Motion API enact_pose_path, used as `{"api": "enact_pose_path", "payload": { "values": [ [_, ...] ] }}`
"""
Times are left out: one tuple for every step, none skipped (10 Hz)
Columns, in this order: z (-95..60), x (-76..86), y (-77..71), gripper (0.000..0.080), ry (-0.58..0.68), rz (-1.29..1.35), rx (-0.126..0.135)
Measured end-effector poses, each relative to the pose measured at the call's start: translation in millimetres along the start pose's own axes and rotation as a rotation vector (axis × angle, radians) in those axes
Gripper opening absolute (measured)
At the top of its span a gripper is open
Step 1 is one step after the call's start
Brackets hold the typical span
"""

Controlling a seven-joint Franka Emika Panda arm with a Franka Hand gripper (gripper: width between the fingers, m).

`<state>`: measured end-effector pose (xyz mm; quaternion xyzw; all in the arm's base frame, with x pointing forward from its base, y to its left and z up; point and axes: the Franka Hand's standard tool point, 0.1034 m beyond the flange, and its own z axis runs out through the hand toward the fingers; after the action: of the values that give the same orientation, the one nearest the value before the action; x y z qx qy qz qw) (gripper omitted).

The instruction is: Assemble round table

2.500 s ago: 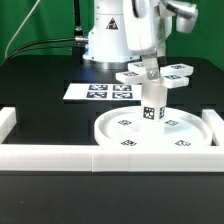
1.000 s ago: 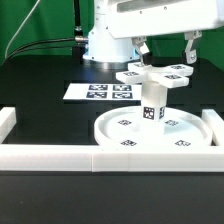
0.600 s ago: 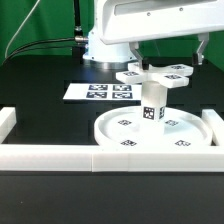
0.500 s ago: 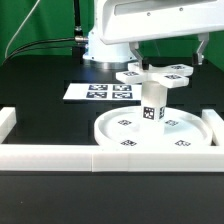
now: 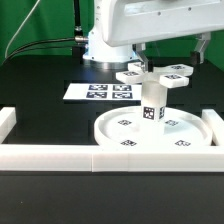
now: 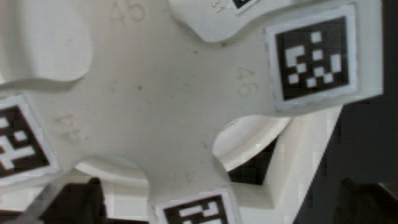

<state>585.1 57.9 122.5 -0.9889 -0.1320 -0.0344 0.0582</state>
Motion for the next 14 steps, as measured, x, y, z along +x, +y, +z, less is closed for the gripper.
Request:
{"api": "enact_pose_path", "payload": {
  "values": [
    [3.0,-1.4,1.7,0.0649,-0.005,-0.164,-0.005],
    [4.1,-2.1,2.1,0.0649,-0.011,-0.260,-0.008],
    [3.8,-2.1,2.7,0.0649,-0.013,-0.367,-0.008],
    [3.6,-2.4,3.1,0.0649,-0.019,-0.458,-0.010],
    [2.9,-3.1,3.0,0.0649,-0.029,-0.467,-0.004],
    [3.0,-3.4,4.9,0.0649,-0.030,-0.551,-0.008],
    [3.1,-3.7,5.6,0.0649,-0.031,-0.577,-0.008],
    [2.9,-4.2,7.6,0.0649,-0.036,-0.663,-0.013],
    [3.1,-5.2,9.8,0.0649,-0.038,-0.728,-0.013],
    [3.9,-8.5,13.7,0.0649,-0.042,-0.778,-0.011],
    [3.3,-11.4,16.9,0.0649,-0.050,-0.857,-0.014],
    [2.0,-14.7,18.2,0.0649,-0.052,-0.900,-0.013],
    [1.7,-17.7,18.7,0.0649,-0.055,-0.914,-0.011],
    [2.9,-19.9,18.4,0.0649,-0.057,-0.906,-0.009]
  ]
}}
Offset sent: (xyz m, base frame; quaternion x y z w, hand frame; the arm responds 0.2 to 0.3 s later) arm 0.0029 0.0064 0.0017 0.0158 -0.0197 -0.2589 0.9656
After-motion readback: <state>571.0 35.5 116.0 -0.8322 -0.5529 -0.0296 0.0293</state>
